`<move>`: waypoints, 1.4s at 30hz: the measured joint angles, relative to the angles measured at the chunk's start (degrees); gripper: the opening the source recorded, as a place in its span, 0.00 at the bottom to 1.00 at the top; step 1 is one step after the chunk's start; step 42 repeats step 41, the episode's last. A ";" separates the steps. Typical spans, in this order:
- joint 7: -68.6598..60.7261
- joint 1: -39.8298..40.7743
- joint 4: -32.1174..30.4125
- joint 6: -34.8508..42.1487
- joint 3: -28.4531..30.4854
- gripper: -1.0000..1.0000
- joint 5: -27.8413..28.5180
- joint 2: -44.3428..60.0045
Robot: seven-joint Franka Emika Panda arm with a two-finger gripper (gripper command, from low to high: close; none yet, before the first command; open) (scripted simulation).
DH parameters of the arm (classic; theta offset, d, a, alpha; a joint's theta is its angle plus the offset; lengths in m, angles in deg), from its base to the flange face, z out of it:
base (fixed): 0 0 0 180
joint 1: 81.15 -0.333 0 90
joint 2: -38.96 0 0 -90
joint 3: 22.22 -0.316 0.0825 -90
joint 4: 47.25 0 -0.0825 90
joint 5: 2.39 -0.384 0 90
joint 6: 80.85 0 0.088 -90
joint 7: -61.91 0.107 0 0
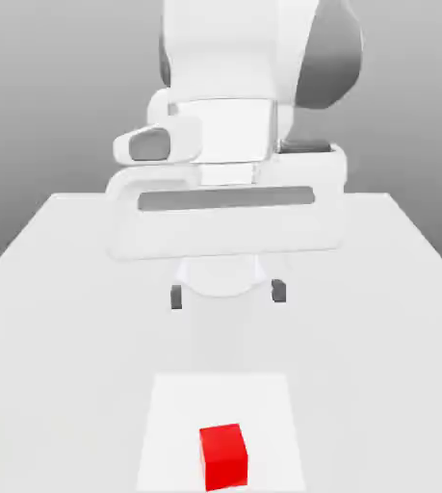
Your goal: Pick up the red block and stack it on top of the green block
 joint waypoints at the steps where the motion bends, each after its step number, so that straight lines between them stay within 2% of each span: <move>1: -0.37 -0.03 -0.40 -0.81 -0.01 0.50 0.04 2.07; 6: -1.77 -0.05 -2.37 -4.95 0.10 0.50 0.89 12.41; 11: -2.66 0.34 -1.40 -12.88 -0.46 0.50 0.20 22.78; 12: -2.76 0.46 -1.20 -14.04 -0.60 0.00 0.07 24.17; 19: -2.68 0.50 -1.20 -14.01 -0.64 0.00 0.16 24.17; 24: -2.13 0.42 -2.37 -6.46 0.12 0.00 0.97 15.49; 33: -8.11 15.04 6.78 1.49 10.47 0.00 -3.96 17.52; 37: -12.16 22.95 12.45 0.03 12.49 0.00 -8.68 24.98; 38: -12.95 24.22 13.24 -1.17 12.15 1.00 -9.74 27.06; 42: -12.95 24.22 13.24 -1.17 12.15 1.00 -9.74 27.06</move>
